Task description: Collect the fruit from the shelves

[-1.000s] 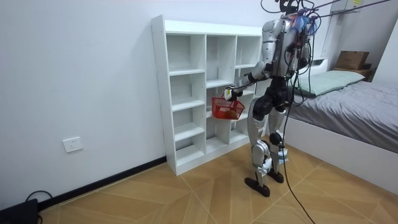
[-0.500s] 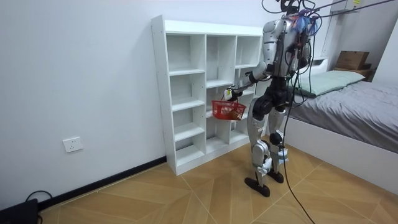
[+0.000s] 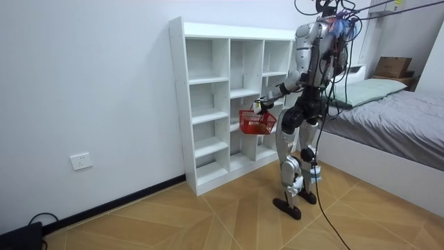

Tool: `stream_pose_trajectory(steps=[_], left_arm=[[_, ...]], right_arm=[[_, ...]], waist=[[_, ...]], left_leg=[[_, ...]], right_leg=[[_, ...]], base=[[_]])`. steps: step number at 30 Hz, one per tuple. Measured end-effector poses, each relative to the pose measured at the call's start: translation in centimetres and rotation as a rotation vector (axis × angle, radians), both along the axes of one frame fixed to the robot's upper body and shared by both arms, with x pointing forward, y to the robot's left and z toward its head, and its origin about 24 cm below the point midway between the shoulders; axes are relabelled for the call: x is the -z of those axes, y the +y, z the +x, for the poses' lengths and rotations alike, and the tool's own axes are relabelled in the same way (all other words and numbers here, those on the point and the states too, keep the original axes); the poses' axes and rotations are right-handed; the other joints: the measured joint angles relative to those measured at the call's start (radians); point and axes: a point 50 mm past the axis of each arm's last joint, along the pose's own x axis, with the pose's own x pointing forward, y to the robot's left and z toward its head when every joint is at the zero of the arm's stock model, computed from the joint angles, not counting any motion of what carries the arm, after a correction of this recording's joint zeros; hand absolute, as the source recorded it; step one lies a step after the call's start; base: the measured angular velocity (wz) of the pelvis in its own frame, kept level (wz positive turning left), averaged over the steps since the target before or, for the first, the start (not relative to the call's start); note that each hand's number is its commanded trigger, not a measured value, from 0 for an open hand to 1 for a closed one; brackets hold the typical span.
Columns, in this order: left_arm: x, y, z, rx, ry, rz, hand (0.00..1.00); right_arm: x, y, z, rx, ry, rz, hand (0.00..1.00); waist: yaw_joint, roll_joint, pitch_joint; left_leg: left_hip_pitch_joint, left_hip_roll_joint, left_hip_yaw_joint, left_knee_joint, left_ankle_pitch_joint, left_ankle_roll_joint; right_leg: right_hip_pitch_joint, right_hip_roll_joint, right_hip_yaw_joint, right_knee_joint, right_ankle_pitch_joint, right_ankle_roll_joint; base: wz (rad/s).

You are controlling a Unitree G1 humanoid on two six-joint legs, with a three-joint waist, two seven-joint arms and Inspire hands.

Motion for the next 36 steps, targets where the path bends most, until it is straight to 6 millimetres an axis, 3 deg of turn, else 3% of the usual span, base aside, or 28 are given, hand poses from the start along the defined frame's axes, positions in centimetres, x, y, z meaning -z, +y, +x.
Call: stream_pose_trajectory(steps=[5,14,23,29,36], left_arm=[[-0.3,0.5,0.2,0.001,-0.013,0.016,1.00],[-0.4,1.3,0.5,0.018,-0.009,0.038,1.00],[-0.3,1.7,0.9,0.025,0.020,0.055,1.00],[-0.1,1.9,1.5,0.043,0.052,0.067,1.00],[-0.4,1.6,2.3,0.066,0.036,0.067,1.00]], right_arm=[[0.2,-0.4,1.0,0.046,0.010,0.046,0.00],[-1.7,-2.1,6.1,0.076,-0.048,0.013,0.00],[-2.5,-3.4,8.2,0.122,-0.042,-0.011,0.00],[-3.4,-3.6,9.8,0.140,-0.057,-0.034,0.00],[-4.7,-3.6,11.2,0.173,-0.108,-0.056,0.00]], waist=[[0.008,-0.001,0.0016],[0.013,-0.015,0.0083],[0.055,-0.023,0.0143],[0.063,-0.027,0.0163],[0.069,-0.044,0.0262]], left_leg=[[-0.012,-0.001,-0.015,0.007,0.000,0.000],[-0.120,-0.001,-0.053,0.062,0.001,-0.002],[-0.238,-0.004,-0.081,0.107,0.001,-0.002],[-0.298,-0.007,-0.095,0.126,0.002,-0.002],[-0.339,-0.012,-0.097,0.129,0.006,0.002]], right_leg=[[-0.002,-0.002,-0.022,0.000,-0.001,-0.002],[-0.066,-0.012,-0.071,0.023,0.001,-0.007],[-0.164,-0.019,-0.099,0.052,0.003,-0.010],[-0.222,-0.020,-0.107,0.072,0.003,-0.012],[-0.271,-0.034,-0.112,0.095,0.000,-0.010]], base=[[0.11],[0.15],[0.09],[0.05],[0.00]])
